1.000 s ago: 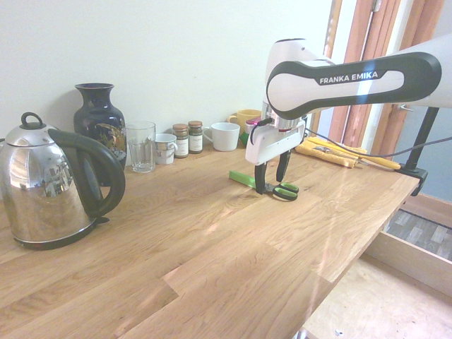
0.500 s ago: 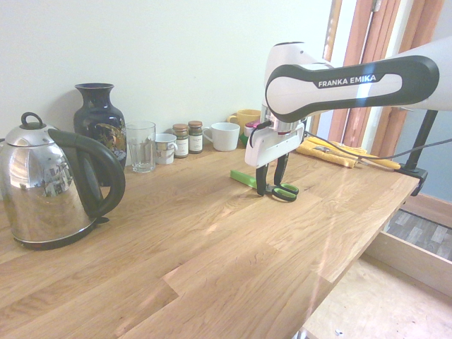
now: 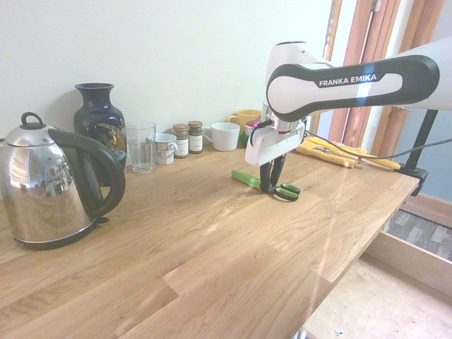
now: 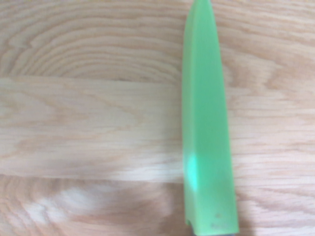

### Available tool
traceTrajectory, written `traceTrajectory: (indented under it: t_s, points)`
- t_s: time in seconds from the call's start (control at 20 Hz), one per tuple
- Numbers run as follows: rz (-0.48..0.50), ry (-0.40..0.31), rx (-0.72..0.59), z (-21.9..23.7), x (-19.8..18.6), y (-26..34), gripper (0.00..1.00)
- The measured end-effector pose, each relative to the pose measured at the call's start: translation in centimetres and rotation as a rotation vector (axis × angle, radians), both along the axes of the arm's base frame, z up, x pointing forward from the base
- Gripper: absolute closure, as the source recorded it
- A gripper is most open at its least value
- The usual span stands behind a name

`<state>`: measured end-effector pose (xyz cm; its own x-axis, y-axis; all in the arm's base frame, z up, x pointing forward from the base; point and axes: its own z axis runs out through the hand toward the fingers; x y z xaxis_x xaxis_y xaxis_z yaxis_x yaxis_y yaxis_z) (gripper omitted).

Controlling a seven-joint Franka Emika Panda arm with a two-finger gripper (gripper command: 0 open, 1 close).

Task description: Put scissor in the drawer

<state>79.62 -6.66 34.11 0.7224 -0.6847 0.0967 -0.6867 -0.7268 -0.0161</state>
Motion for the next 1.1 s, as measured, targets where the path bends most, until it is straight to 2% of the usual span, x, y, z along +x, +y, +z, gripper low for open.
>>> traceTrajectory:
  t_s: [0.7, 1.1]
  points:
    - [-0.015, -0.024, 0.011, 0.6, 0.0, -0.9, 1.0]
    - [-0.03, -0.053, 0.02, 4.0, -1.2, -1.5, 1.0]
